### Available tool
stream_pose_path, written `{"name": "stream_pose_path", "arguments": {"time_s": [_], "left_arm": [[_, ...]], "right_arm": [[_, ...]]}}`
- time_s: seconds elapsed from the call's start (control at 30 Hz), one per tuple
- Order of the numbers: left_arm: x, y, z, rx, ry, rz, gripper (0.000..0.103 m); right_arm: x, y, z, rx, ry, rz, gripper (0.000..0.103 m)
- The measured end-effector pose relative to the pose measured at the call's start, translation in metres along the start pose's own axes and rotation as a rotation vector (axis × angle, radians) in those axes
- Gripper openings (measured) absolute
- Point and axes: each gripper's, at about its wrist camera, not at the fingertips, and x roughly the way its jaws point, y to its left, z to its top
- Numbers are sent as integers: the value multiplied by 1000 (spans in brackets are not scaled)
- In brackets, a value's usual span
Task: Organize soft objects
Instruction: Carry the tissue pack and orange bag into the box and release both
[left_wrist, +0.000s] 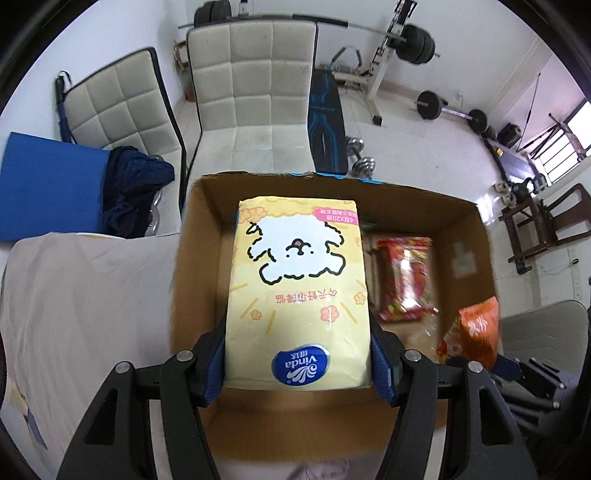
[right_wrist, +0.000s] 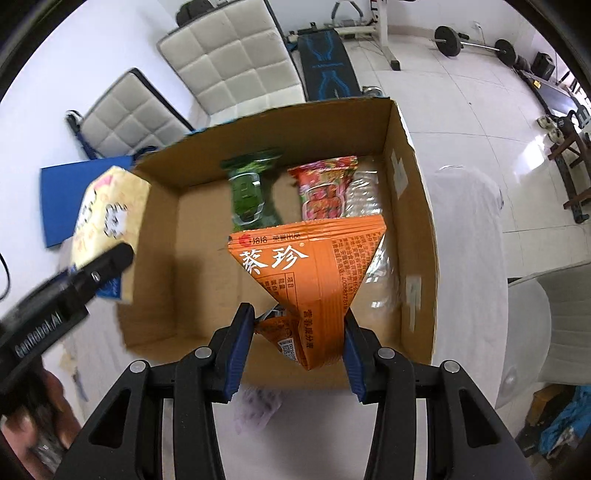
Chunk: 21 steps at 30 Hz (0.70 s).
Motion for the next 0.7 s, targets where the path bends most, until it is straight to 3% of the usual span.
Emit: {"name": "stream_pose_path", "arguments": {"time_s": [0.3,0.47,0.7], "left_arm": [[90,3,34,25,129,45,61],[99,9,38,-13,188,47,62],[76,7,35,-11,169,49,62]], "right_arm": [[80,-2,14,-60,98,-134,48],[98,-8,5,-58,163,-155,53],[90,-10,5,-40,136,-143,77]]}}
